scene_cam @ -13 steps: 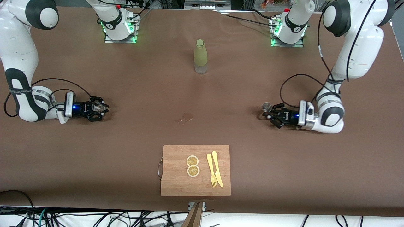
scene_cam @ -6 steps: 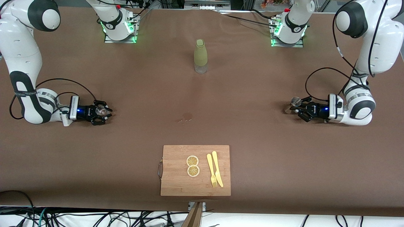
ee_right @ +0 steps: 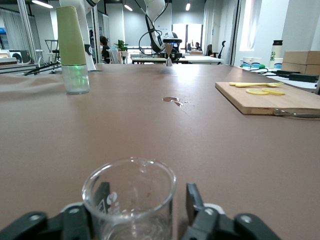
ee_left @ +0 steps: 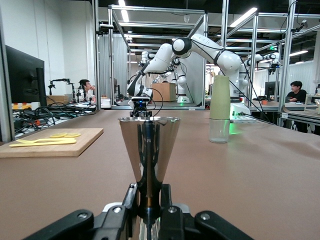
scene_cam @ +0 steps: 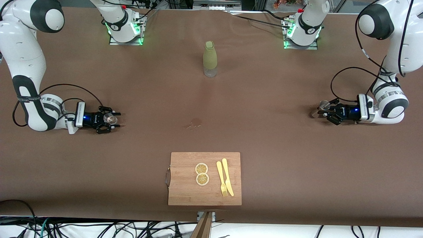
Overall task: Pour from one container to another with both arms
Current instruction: 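Lower the glass onto the table with the right gripper and open it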
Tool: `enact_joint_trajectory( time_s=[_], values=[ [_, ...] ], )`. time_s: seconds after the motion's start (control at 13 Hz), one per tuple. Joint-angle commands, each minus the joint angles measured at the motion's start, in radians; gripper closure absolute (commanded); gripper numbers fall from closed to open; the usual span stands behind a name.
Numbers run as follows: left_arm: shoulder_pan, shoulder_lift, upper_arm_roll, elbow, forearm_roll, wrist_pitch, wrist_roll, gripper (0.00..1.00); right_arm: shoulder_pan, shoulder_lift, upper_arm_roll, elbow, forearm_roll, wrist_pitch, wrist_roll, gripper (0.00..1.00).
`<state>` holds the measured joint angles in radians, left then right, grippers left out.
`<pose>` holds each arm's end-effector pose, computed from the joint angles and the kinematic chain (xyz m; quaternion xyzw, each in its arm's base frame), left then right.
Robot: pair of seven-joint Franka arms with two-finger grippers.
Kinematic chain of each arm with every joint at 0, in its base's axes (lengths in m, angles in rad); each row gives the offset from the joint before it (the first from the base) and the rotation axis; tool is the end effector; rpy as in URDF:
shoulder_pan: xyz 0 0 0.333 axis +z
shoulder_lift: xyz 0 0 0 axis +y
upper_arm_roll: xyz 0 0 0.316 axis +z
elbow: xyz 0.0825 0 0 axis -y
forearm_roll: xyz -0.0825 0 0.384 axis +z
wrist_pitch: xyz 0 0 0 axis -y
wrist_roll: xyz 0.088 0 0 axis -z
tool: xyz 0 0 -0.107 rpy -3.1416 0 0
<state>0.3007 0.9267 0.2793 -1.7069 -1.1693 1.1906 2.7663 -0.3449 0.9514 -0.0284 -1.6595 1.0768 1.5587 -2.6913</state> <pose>0.5133 0.1837 0.0886 0.4995 -0.5266 0.4731 0.4994 0.5650 -0.1186 0.0571 -0.5313 -0.5854 -0.4185 0.4471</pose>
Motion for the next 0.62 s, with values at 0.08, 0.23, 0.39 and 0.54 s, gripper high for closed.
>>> enact_joint_trajectory(
  time_s=[0.08,0.23,0.39,0.54],
  values=[
    [0.015,0.075,0.02,0.073,0.033,-0.063,0.2,1.0,-0.014,-0.052,-0.059,-0.006,-0.035,0.01,0.01,0.0],
    [0.021,0.102,0.021,0.093,0.034,-0.068,0.207,1.0,-0.037,-0.115,-0.067,-0.008,-0.102,0.05,0.051,0.0],
    [0.021,0.129,0.023,0.125,0.033,-0.071,0.22,1.0,-0.055,-0.167,-0.067,-0.008,-0.184,0.075,0.187,0.0],
    [0.021,0.144,0.023,0.131,0.033,-0.071,0.22,1.0,-0.052,-0.222,-0.056,-0.019,-0.211,0.122,0.318,0.01]
  ],
)
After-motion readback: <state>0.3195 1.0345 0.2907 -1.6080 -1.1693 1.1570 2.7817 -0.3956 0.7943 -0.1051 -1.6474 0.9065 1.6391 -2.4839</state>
